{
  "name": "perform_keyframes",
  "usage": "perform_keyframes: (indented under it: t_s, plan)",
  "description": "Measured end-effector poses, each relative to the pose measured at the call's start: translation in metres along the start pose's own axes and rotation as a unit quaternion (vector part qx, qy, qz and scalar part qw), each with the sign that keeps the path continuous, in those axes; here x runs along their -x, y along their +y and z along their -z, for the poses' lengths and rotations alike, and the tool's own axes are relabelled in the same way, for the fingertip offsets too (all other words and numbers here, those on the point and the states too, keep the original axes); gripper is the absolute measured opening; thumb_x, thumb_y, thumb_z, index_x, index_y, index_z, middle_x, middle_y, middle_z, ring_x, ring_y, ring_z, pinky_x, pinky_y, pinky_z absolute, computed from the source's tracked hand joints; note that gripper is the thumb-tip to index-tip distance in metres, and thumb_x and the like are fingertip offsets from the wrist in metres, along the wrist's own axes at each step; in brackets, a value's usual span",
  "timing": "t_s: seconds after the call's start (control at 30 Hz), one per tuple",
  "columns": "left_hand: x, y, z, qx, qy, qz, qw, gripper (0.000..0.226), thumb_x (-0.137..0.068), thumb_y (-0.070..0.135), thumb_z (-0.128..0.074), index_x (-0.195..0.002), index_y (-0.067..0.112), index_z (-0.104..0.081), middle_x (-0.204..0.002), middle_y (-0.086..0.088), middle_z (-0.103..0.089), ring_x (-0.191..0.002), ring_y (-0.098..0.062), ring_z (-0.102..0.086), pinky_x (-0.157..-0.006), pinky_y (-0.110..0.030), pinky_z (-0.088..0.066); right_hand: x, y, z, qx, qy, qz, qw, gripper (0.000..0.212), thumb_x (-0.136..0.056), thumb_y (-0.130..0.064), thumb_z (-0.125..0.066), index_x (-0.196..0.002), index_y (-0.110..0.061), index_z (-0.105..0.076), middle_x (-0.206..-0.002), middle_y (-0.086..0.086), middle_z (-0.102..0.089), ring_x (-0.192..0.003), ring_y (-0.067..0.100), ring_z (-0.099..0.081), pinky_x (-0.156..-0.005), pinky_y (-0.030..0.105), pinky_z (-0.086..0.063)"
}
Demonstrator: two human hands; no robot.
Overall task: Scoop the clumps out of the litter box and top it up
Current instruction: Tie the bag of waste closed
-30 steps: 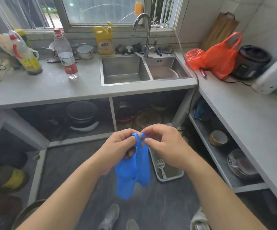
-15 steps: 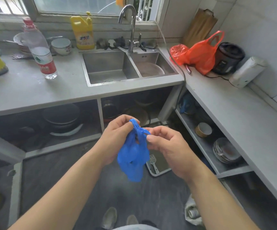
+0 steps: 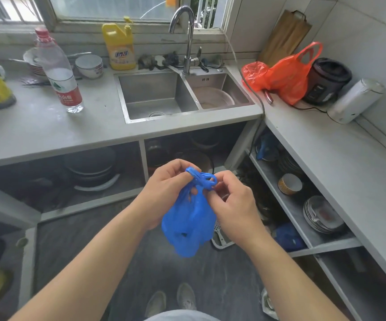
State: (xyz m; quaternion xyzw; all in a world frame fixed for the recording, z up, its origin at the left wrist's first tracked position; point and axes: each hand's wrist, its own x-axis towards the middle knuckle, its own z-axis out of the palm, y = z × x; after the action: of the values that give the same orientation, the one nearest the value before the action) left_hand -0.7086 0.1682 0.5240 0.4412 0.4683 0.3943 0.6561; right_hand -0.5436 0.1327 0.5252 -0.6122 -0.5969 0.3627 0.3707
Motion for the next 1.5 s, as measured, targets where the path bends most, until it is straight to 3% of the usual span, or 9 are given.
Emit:
perform_keyframes:
  t_s: [0.27, 0.43, 0.53, 0.67, 0.83, 0.97, 1.2, 1.33, 1.5]
  plan:
    - [-0.007, 0.011, -0.006, 0.070, -0.028, 0.050, 0.996, 0.021, -0.101, 0.002, -0.048, -0.108, 0.004, -0.067, -0.080, -0.016, -0.066, -0.068, -0.021, -0.061, -0.071, -0.036, -0.052, -0.016, 0.008, 0.011, -0.056, 0.034, 0.096, 0.993, 0.041, -0.092, 0.002, -0.060, -0.114, -0.030, -0.072, -0.098, -0.005, -0.070, -0.092, 0.022, -0.067, -0.077, 0.038, -0.056]
    - [-0.013, 0.015, -0.011, 0.165, -0.006, 0.079, 0.983, 0.024, -0.100, -0.001, -0.049, -0.123, 0.003, -0.057, -0.086, -0.017, -0.066, -0.065, -0.023, -0.059, -0.064, -0.032, -0.055, -0.019, 0.006, 0.017, -0.079, 0.002, 0.158, 0.984, 0.041, -0.089, 0.011, -0.057, -0.110, -0.019, -0.076, -0.097, 0.002, -0.067, -0.092, 0.025, -0.067, -0.077, 0.034, -0.055]
    - [-0.015, 0.019, -0.014, 0.171, -0.007, 0.084, 0.982, 0.014, -0.101, 0.003, -0.050, -0.112, 0.004, -0.059, -0.090, -0.019, -0.067, -0.063, -0.025, -0.059, -0.058, -0.030, -0.056, -0.021, 0.009, 0.020, -0.071, -0.006, 0.174, 0.982, 0.038, -0.088, 0.010, -0.059, -0.107, -0.018, -0.076, -0.096, 0.001, -0.065, -0.083, 0.025, -0.067, -0.068, 0.039, -0.056]
    - [-0.017, 0.024, -0.017, 0.111, -0.010, 0.079, 0.991, 0.010, -0.101, 0.007, -0.051, -0.102, 0.006, -0.061, -0.088, -0.018, -0.066, -0.062, -0.023, -0.061, -0.063, -0.033, -0.054, -0.023, 0.011, 0.026, -0.066, -0.023, 0.161, 0.985, 0.037, -0.083, 0.012, -0.061, -0.095, -0.020, -0.076, -0.097, -0.002, -0.066, -0.073, 0.031, -0.063, -0.059, 0.047, -0.049]
    - [-0.017, 0.031, -0.015, 0.056, -0.036, 0.061, 0.996, 0.012, -0.101, 0.000, -0.049, -0.106, 0.003, -0.060, -0.099, -0.018, -0.071, -0.081, -0.025, -0.066, -0.084, -0.043, -0.054, -0.028, 0.008, 0.036, 0.014, -0.071, 0.143, 0.987, 0.033, -0.080, 0.009, -0.063, -0.090, -0.019, -0.079, -0.097, -0.012, -0.070, -0.075, 0.018, -0.064, -0.061, 0.018, -0.045]
    - [-0.015, 0.031, -0.013, -0.031, -0.056, 0.038, 0.997, 0.028, -0.085, -0.005, -0.060, -0.112, 0.003, -0.062, -0.113, -0.012, -0.073, -0.100, -0.026, -0.069, -0.101, -0.047, -0.052, -0.028, 0.008, 0.041, 0.040, -0.077, 0.100, 0.991, 0.027, -0.084, 0.000, -0.064, -0.094, -0.020, -0.080, -0.096, -0.017, -0.071, -0.095, 0.006, -0.066, -0.075, 0.012, -0.047]
    - [-0.012, 0.028, -0.026, -0.128, -0.042, -0.023, 0.991, 0.032, -0.081, -0.001, -0.080, -0.106, 0.015, -0.067, -0.104, -0.004, -0.075, -0.098, -0.023, -0.073, -0.092, -0.040, -0.059, -0.022, 0.004, 0.047, 0.012, -0.045, 0.049, 0.998, 0.013, -0.088, -0.014, -0.071, -0.090, -0.026, -0.068, -0.073, -0.008, -0.063, -0.060, 0.003, -0.053, -0.054, 0.019, -0.043]
    - [-0.013, 0.025, -0.035, -0.180, 0.008, -0.068, 0.981, 0.027, -0.077, 0.004, -0.084, -0.096, 0.018, -0.070, -0.095, 0.001, -0.075, -0.093, -0.015, -0.073, -0.089, -0.040, -0.060, -0.025, 0.006, 0.049, 0.023, -0.028, 0.005, 0.999, 0.028, -0.085, -0.025, -0.076, -0.099, -0.031, -0.052, -0.080, -0.005, -0.062, -0.065, 0.003, -0.056, -0.058, 0.024, -0.052]
    - [-0.012, 0.016, -0.042, -0.217, 0.076, -0.142, 0.963, 0.033, -0.078, -0.010, -0.071, -0.086, 0.023, -0.070, -0.087, 0.003, -0.073, -0.085, -0.019, -0.072, -0.080, -0.050, -0.059, -0.025, 0.007, 0.051, -0.026, -0.096, -0.044, 0.994, 0.027, -0.089, -0.026, -0.068, -0.114, -0.035, -0.060, -0.084, 0.000, -0.068, -0.072, 0.009, -0.064, -0.068, 0.028, -0.055]
